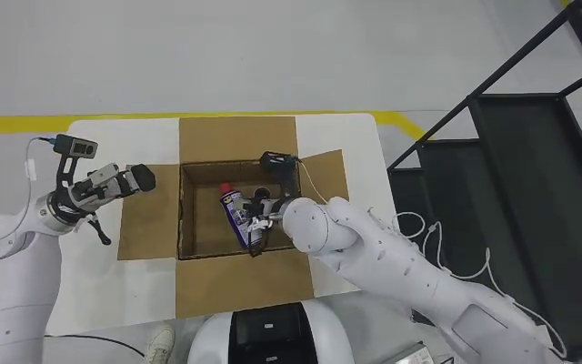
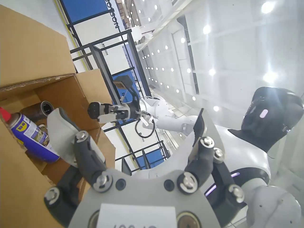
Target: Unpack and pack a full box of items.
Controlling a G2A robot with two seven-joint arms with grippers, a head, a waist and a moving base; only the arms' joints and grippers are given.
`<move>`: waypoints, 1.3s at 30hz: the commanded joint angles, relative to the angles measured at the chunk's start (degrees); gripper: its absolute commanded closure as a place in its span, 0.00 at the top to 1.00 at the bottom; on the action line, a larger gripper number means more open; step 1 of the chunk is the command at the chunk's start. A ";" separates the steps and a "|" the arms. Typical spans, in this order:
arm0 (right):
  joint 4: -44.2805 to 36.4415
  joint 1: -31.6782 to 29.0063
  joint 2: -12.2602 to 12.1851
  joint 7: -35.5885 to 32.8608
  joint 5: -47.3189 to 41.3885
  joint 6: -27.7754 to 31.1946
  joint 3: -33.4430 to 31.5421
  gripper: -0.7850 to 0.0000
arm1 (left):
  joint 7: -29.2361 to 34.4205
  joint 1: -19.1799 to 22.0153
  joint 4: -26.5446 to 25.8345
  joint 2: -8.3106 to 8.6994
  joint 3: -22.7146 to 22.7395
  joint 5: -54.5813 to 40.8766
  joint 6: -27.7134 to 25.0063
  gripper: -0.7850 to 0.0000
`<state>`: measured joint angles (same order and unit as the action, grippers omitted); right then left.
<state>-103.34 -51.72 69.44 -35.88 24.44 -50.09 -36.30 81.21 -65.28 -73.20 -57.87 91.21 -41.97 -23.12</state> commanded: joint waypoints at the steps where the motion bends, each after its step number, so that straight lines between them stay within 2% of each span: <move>1: 2.00 1.07 1.05 1.28 0.68 -2.85 1.89 1.00 | -0.10 0.02 0.00 -0.01 -0.01 0.28 -0.05 1.00; 3: 2.96 2.36 2.02 1.17 0.56 -3.48 3.38 1.00 | -0.10 0.02 0.00 -0.01 -0.01 0.28 -0.05 1.00; 39: 2.96 2.36 2.02 1.17 0.56 -3.48 3.38 1.00 | -0.10 0.02 0.00 -0.01 -0.01 0.28 -0.05 1.00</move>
<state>-100.37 -49.36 71.47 -34.72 25.00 -53.57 -32.92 81.11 -65.26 -73.20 -57.88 91.19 -41.69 -23.17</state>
